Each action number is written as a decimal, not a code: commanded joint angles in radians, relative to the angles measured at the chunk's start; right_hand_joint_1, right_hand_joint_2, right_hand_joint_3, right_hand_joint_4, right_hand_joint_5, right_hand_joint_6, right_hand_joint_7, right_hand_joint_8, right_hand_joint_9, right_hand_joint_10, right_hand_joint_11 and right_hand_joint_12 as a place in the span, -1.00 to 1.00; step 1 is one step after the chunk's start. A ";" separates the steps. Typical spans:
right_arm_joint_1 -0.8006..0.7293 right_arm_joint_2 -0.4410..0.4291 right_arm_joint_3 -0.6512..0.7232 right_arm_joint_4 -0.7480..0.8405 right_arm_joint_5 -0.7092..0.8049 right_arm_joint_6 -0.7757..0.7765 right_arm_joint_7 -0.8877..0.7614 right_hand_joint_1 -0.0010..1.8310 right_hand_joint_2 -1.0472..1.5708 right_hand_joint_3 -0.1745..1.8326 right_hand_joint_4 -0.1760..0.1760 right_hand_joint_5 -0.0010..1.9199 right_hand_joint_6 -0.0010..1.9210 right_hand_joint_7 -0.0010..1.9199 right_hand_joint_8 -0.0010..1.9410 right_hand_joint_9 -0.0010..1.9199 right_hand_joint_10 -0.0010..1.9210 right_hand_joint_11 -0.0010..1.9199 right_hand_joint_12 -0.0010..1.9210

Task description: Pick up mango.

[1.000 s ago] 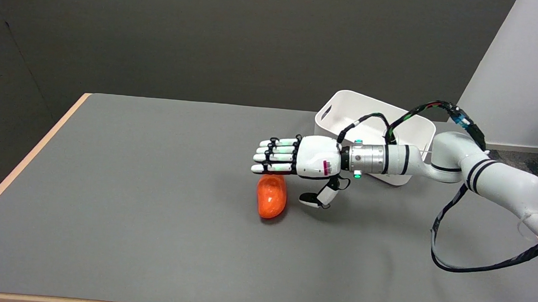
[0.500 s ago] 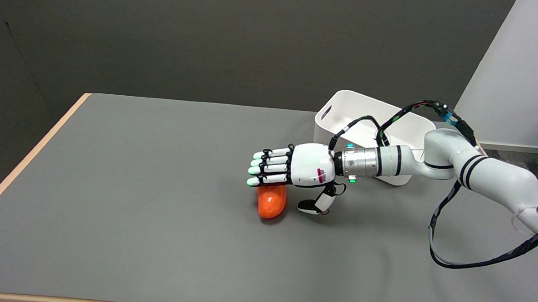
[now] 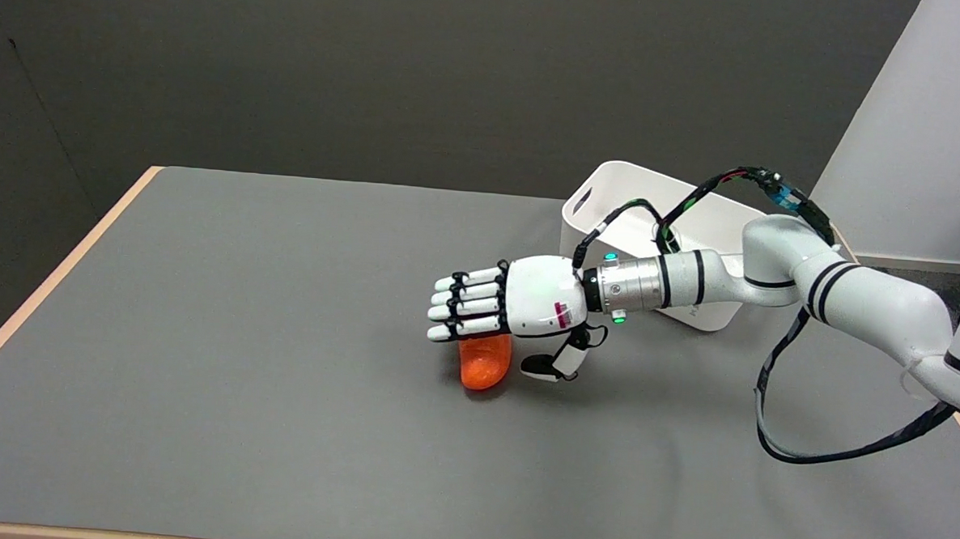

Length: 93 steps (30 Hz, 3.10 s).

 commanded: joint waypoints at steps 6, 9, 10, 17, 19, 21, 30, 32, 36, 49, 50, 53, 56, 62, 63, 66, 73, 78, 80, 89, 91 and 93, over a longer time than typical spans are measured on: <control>0.038 -0.031 -0.061 -0.004 -0.077 -0.003 -0.001 0.09 0.38 0.21 0.10 -1.00 -0.99 -1.00 -0.98 -1.00 -0.99 -1.00 -0.86; 0.038 -0.035 -0.067 -0.004 -0.077 0.007 -0.001 -0.19 0.45 0.10 0.13 -1.00 -0.90 -1.00 -0.88 -1.00 -0.81 -1.00 -0.75; 0.038 -0.036 -0.067 -0.004 -0.077 0.013 -0.001 -0.19 0.42 0.17 0.15 -1.00 -0.80 -1.00 -0.83 -1.00 -0.74 -1.00 -0.69; 0.033 -0.048 -0.071 -0.004 -0.089 0.032 -0.001 -0.17 0.47 0.12 0.23 -0.95 -0.64 -0.95 -0.76 -0.97 -0.57 -1.00 -0.48; 0.032 -0.050 -0.073 -0.004 -0.089 0.033 -0.001 -0.17 0.47 0.12 0.23 -0.95 -0.63 -0.94 -0.76 -0.96 -0.57 -1.00 -0.47; 0.032 -0.052 -0.075 -0.004 -0.089 0.035 -0.001 -0.16 0.47 0.12 0.23 -0.95 -0.63 -0.93 -0.76 -0.96 -0.56 -1.00 -0.46; 0.037 -0.065 -0.080 -0.005 -0.102 0.043 0.002 -0.10 0.49 0.09 0.18 -0.94 -0.53 -0.88 -0.72 -0.88 -0.49 -1.00 -0.24; 0.038 -0.065 -0.081 -0.005 -0.102 0.045 0.002 -0.07 0.49 0.15 0.16 -0.96 -0.30 -0.82 -0.60 -0.81 -0.37 -0.97 -0.07; 0.040 -0.065 -0.076 0.000 -0.102 0.061 0.001 0.11 0.57 -0.05 0.06 -0.96 0.44 -0.70 0.22 -0.62 0.28 -0.70 0.40; 0.042 -0.054 -0.038 0.019 -0.101 0.068 -0.001 0.35 0.83 -0.69 -0.56 -0.68 1.00 -0.53 0.74 -0.37 0.86 -0.60 1.00; 0.042 -0.053 -0.031 0.023 -0.100 0.068 -0.001 0.35 0.82 -0.67 -0.56 -0.68 1.00 -0.53 0.74 -0.37 0.87 -0.61 1.00; 0.036 -0.045 0.023 0.035 -0.094 0.062 -0.001 0.34 0.83 -0.70 -0.57 -0.69 1.00 -0.53 0.75 -0.37 0.89 -0.62 1.00; 0.019 -0.028 0.132 0.042 -0.093 0.052 -0.002 0.35 0.81 -0.63 -0.56 -0.68 1.00 -0.53 0.75 -0.37 0.90 -0.64 1.00; -0.055 0.021 0.462 0.024 -0.092 0.015 -0.002 0.35 0.83 -0.70 -0.57 -0.68 1.00 -0.52 0.75 -0.38 0.91 -0.64 1.00; -0.067 0.028 0.506 0.018 -0.091 0.000 -0.002 0.35 0.83 -0.69 -0.57 -0.68 0.99 -0.52 0.74 -0.38 0.91 -0.63 1.00; -0.110 0.059 0.678 -0.015 -0.083 -0.044 -0.002 0.35 0.83 -0.69 -0.57 -0.67 0.99 -0.52 0.74 -0.38 0.92 -0.64 1.00; -0.218 0.153 0.908 -0.071 0.044 -0.066 -0.002 0.35 0.82 -0.66 -0.61 -0.68 0.99 -0.50 0.73 -0.38 0.93 -0.60 0.99; -0.267 0.202 1.026 -0.063 0.113 -0.070 -0.002 0.35 0.81 -0.65 -0.62 -0.68 0.98 -0.49 0.72 -0.38 0.93 -0.61 1.00; -0.281 0.217 1.077 -0.050 0.128 -0.062 -0.002 0.35 0.82 -0.66 -0.63 -0.68 0.98 -0.49 0.72 -0.38 0.93 -0.61 0.99; -0.433 0.231 1.238 -0.048 0.318 0.060 -0.001 0.34 0.82 -0.68 -0.60 -0.67 0.98 -0.50 0.73 -0.38 0.92 -0.61 1.00; -0.449 0.232 1.244 -0.042 0.326 0.088 -0.001 0.34 0.82 -0.68 -0.60 -0.67 0.98 -0.50 0.73 -0.38 0.92 -0.61 1.00; -0.456 0.235 1.234 -0.026 0.318 0.095 -0.001 0.34 0.82 -0.68 -0.60 -0.67 0.98 -0.50 0.73 -0.38 0.93 -0.61 1.00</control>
